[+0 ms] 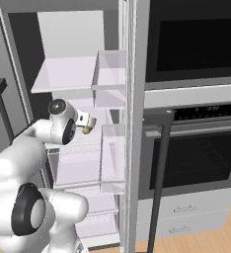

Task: Place one cucumber and one chicken drumstick in each tupperware on the nearby counter, to pack two identical lunches.

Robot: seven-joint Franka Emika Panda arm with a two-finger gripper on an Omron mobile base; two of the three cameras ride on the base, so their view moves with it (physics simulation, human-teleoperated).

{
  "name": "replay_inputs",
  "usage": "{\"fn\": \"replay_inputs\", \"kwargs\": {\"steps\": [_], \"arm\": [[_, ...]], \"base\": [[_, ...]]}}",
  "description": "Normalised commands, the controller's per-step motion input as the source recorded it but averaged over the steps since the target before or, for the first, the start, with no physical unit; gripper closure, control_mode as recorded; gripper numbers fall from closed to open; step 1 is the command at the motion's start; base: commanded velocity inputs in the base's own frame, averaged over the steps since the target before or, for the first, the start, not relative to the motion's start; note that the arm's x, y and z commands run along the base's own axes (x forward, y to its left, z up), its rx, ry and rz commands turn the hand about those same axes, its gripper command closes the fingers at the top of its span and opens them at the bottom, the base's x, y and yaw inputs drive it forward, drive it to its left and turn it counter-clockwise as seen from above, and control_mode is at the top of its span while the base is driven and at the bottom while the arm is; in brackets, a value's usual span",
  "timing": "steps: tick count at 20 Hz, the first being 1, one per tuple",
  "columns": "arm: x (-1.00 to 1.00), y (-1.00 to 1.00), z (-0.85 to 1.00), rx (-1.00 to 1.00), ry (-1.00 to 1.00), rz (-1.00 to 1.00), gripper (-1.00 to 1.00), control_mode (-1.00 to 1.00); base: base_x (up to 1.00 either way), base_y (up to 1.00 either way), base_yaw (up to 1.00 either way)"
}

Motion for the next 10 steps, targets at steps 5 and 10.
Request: {"fn": "replay_inputs", "kwargs": {"steps": [5, 10], "arm": [[0.35, 0.00, -0.40, 0.00, 0.01, 0.00, -1.00, -1.00], [0.46, 0.04, -0.30, 0.00, 0.02, 0.00, -1.00, -1.00]], "base": [[0.00, 0.00, 0.00], [0.00, 0.00, 0.00]]}}
